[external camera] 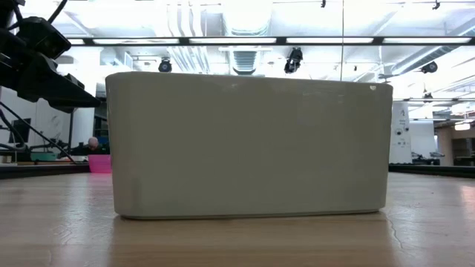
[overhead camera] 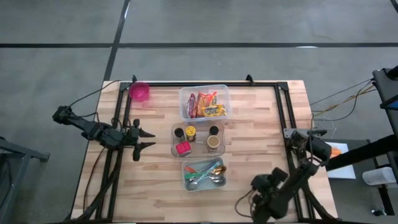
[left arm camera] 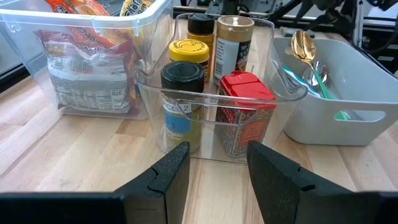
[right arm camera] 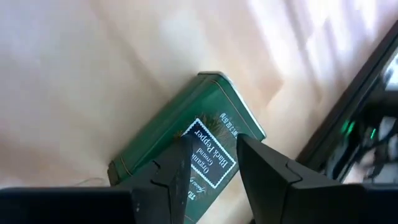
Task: Pick & Place Food Item
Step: Put the green spice can into the transparent bin
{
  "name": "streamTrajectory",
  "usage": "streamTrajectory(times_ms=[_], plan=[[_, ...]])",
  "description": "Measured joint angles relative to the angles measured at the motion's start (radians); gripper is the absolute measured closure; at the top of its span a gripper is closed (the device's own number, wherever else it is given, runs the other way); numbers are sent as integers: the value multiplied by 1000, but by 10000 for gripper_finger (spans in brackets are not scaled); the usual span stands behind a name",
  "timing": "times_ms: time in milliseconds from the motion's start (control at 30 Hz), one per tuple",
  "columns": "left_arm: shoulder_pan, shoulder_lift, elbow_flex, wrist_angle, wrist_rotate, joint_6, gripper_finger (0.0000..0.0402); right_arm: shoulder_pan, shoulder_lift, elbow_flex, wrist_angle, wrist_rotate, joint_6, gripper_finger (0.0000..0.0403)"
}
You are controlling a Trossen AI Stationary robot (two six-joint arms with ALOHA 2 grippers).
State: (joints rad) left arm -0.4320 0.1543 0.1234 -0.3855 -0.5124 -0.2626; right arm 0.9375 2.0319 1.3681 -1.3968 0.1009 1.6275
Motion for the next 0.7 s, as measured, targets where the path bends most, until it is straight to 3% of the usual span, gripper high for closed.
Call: streamTrajectory(times_ms=[267, 500, 700], plan=[[0, 0, 0, 0, 0, 0, 238, -155, 4, -50, 23, 282, -155, 273], [0, 0, 0, 0, 0, 0, 238, -291, 4, -58, 19, 298, -278, 273], [0, 0, 0, 0, 0, 0, 238, -276, -87, -11, -8, 334, -221, 273]])
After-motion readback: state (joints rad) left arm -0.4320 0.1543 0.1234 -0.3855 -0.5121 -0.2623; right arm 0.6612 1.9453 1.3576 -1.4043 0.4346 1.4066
